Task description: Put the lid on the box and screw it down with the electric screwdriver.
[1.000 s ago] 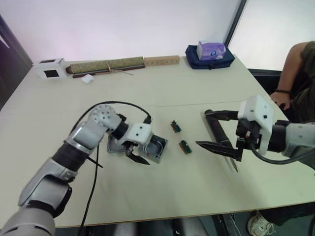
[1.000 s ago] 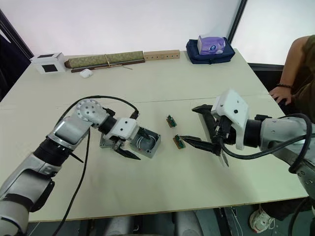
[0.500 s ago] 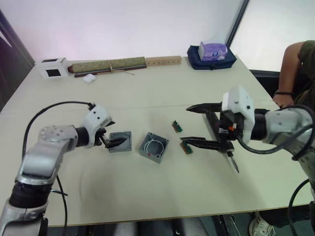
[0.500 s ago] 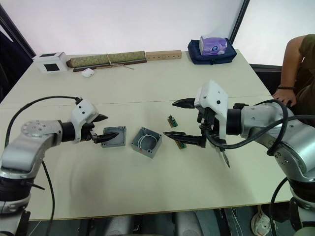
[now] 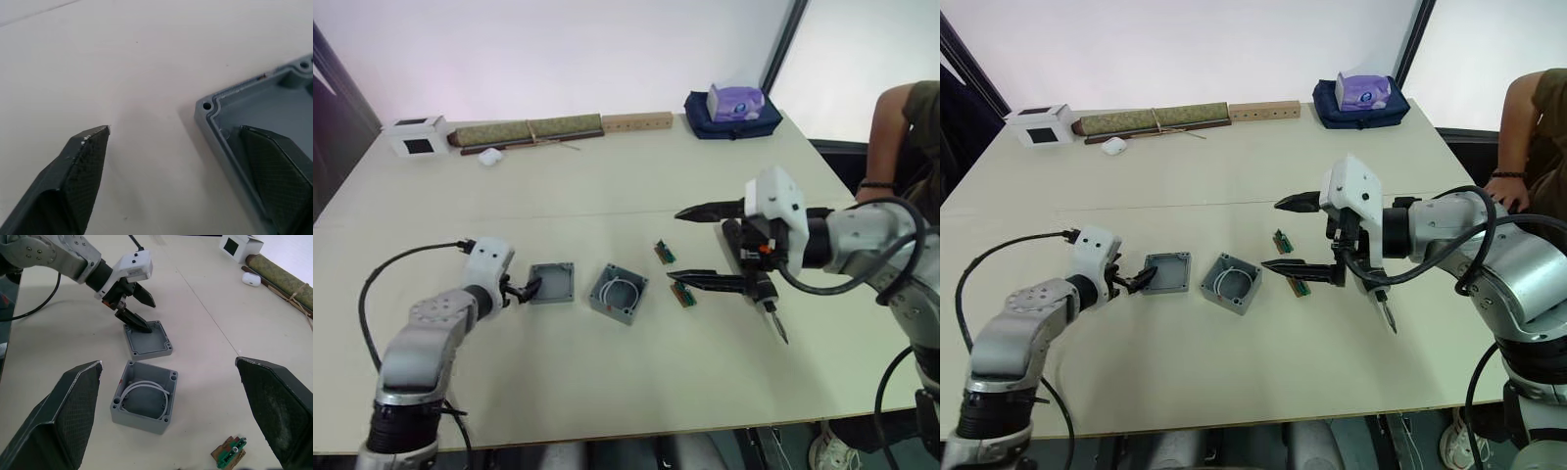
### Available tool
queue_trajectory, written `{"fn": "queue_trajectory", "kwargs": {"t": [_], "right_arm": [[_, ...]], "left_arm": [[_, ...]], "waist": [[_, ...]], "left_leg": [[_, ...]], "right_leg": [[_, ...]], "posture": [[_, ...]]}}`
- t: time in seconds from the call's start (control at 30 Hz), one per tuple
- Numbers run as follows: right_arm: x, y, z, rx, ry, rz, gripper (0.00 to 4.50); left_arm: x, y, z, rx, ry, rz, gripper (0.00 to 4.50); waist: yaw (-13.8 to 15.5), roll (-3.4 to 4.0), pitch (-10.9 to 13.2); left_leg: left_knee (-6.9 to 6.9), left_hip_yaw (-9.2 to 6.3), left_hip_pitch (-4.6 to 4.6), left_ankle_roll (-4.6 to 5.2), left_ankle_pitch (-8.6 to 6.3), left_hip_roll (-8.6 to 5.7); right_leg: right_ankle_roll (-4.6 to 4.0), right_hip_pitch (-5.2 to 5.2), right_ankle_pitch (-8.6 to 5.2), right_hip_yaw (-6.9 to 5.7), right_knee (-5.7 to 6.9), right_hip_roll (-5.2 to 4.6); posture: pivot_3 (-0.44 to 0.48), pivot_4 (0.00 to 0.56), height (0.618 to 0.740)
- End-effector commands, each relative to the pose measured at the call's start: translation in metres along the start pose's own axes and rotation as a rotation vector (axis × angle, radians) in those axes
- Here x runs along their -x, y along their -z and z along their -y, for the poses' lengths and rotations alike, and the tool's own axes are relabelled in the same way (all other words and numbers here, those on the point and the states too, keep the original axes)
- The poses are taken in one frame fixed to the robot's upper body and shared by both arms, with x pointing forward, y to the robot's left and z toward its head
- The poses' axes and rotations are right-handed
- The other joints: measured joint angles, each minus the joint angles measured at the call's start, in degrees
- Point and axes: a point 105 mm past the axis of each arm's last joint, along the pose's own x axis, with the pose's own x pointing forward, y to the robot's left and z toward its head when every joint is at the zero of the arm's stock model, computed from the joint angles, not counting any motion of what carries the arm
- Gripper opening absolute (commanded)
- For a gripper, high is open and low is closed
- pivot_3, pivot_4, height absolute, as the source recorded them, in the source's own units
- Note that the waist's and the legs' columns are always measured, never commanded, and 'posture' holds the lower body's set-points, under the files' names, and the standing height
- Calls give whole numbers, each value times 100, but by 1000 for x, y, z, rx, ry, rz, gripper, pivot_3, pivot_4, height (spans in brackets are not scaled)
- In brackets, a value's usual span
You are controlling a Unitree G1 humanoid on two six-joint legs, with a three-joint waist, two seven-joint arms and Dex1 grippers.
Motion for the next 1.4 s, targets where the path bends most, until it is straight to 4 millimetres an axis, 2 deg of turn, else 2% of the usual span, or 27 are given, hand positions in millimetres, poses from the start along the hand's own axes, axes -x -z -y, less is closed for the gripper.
{"fn": "queue_trajectory", "kwargs": {"t": [0.03,0.1,0.13,0.17,0.27,0.3,0.4,0.43,0.53,0.63,0.7,0.83,1.03,1.4], "right_arm": [[5,-9,1,47,22,12,4500],[6,-9,1,49,25,9,4500],[6,-9,1,48,27,9,4500],[6,-9,1,48,28,10,4500],[6,-8,1,46,30,10,4500],[6,-8,1,44,30,11,4500],[5,-8,0,32,29,12,4500],[5,-7,0,21,30,14,4500],[-1,-1,1,-59,52,17,4500],[-9,5,10,-202,113,44,4500],[-15,6,15,-325,133,79,4500],[-25,1,23,-518,150,146,4500],[-46,-17,39,-835,131,337,4500],[-52,-31,37,-948,110,377,4500]], "left_arm": [[-1,14,5,132,-19,-55,2929],[-1,15,9,168,-17,-65,2029],[-1,15,10,192,-23,-70,1764],[-1,15,10,202,-31,-75,1272],[-1,10,6,224,-50,-75,178],[-1,7,5,229,-55,-65,76],[-2,-22,8,220,-13,37,76],[-1,-38,12,222,13,103,76],[11,-105,26,193,132,405,76],[24,-148,37,160,205,589,76],[30,-168,45,144,250,664,76],[36,-182,58,122,327,739,76],[38,-186,86,34,458,769,76],[36,-181,91,10,464,763,76]], "waist": [[6,0,-3],[3,0,-5],[-1,0,-6],[-2,1,-7],[-3,1,-8],[-3,1,-8],[-1,-1,-7],[-1,-2,-7],[28,-16,-1],[15,-18,-3],[-28,-21,-5],[-30,-18,-5],[-28,-19,-5],[-39,-17,-4]], "left_leg": [[0,-2,1,0,0,-1],[0,-2,8,0,0,-2],[0,-2,11,0,0,-2],[0,-2,15,0,0,-2],[0,-3,19,0,0,-2],[0,-3,20,0,0,-3],[0,-3,20,0,0,-3],[0,-4,18,0,0,-3],[3,-9,10,-1,1,-3],[9,-14,-1,-3,1,-5],[8,-11,1,-2,1,-6],[0,-8,3,-2,1,-5],[-1,-8,-1,-2,1,-4],[-2,-10,-8,-1,1,-5]], "right_leg": [[0,2,0,-1,0,0],[0,10,0,-1,1,0],[0,12,0,-1,1,0],[0,16,0,0,1,1],[0,20,0,0,2,2],[0,21,0,0,2,3],[0,21,0,0,2,3],[0,21,0,-1,2,4],[0,19,0,-7,0,2],[0,16,1,-13,-3,-3],[0,16,2,-9,-3,-4],[0,8,2,-4,3,-1],[-1,5,3,-5,5,2],[1,2,3,-7,-3,2]], "posture": [[0,150,740],[0,150,740],[0,150,740],[0,150,740],[0,150,740],[0,150,740],[0,150,740],[0,150,740],[0,150,740],[0,150,740],[0,150,740],[0,150,740],[0,150,740],[0,150,740]]}}
